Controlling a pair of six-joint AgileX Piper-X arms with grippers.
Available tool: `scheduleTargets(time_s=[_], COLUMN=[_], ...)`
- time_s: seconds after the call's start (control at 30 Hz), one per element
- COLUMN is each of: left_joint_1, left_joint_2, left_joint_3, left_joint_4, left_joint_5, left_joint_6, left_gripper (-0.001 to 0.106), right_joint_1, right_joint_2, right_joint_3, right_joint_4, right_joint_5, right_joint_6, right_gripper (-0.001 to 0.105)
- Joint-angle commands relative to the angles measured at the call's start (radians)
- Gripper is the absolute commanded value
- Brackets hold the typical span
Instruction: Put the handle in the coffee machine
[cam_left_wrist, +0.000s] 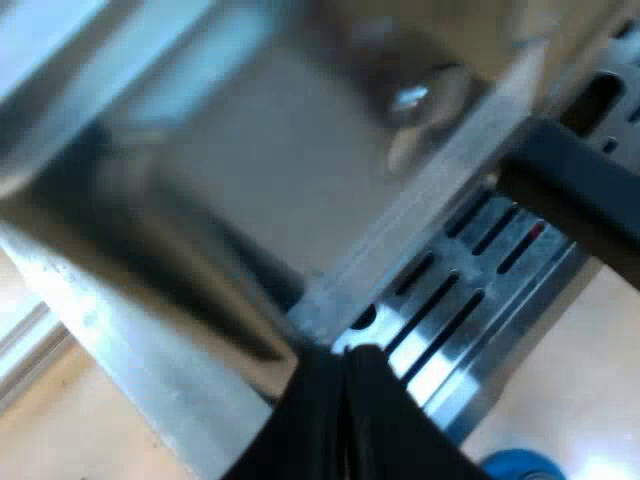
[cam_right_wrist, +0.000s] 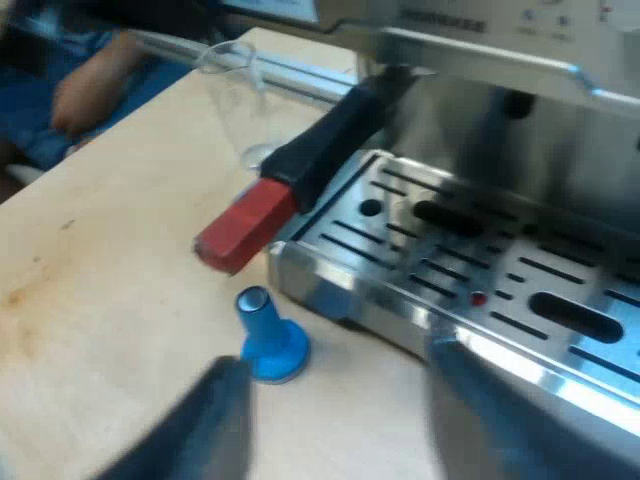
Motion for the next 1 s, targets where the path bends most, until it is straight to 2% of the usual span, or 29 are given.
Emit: scheduleTargets(time_s=[0.03,0.07,0.13,0.17,0.23,0.33,0.4,0.6,0.7,0.73,0.8,0.87,0.9,1.0], left_joint_1=[0.058,0.063,0.081,0.082,0.082,0.082,0.082,0.082,0.105,0.124,0.149,0.159,0.167,0.169], left_joint_2=[-0.05,-0.056,-0.089,-0.098,-0.133,-0.166,-0.183,-0.249,-0.291,-0.304,-0.316,-0.321,-0.328,-0.331], left_joint_3=[-0.009,-0.009,-0.009,-0.009,-0.009,-0.009,-0.009,-0.009,-0.009,-0.009,-0.009,-0.009,-0.009,-0.025], left_joint_4=[-0.013,-0.013,-0.013,-0.013,0.001,0.028,0.058,0.111,0.098,0.09,0.085,0.081,0.077,0.072], left_joint_5=[0.025,0.028,0.029,0.029,0.026,0.028,0.033,0.033,0.043,0.066,0.093,0.093,0.088,0.036], left_joint_6=[0.001,0.0,-0.01,-0.013,-0.023,-0.073,-0.076,-0.08,-0.134,-0.17,-0.195,-0.215,-0.261,-0.297], left_gripper=[0.004,0.007,0.026,0.03,0.061,0.09,0.099,0.104,0.104,0.104,0.104,0.104,0.104,0.104], right_joint_1=[0.001,0.001,0.001,0.001,0.001,0.001,0.001,-0.001,-0.013,-0.035,-0.099,-0.162,-0.228,-0.358], right_joint_2=[0.007,0.009,0.011,0.011,0.011,0.011,0.011,0.011,0.016,0.026,0.055,0.076,0.09,0.112], right_joint_3=[-0.001,-0.001,-0.001,-0.001,-0.003,-0.004,-0.007,-0.021,-0.032,-0.045,-0.083,-0.108,-0.137,-0.17], right_joint_4=[0.006,0.005,0.005,0.005,0.005,0.008,0.02,0.049,0.049,0.059,0.118,0.152,0.183,0.205], right_joint_5=[0.01,0.01,0.01,0.01,-0.013,-0.014,-0.013,0.014,0.053,0.053,0.038,0.024,-0.024,-0.113], right_joint_6=[-0.003,-0.003,-0.003,-0.003,-0.003,-0.011,-0.011,-0.013,-0.013,-0.013,-0.013,-0.013,-0.013,-0.036], right_gripper=[0.071,0.072,0.073,0.073,0.073,0.073,0.073,0.073,0.073,0.073,0.073,0.073,0.073,0.073])
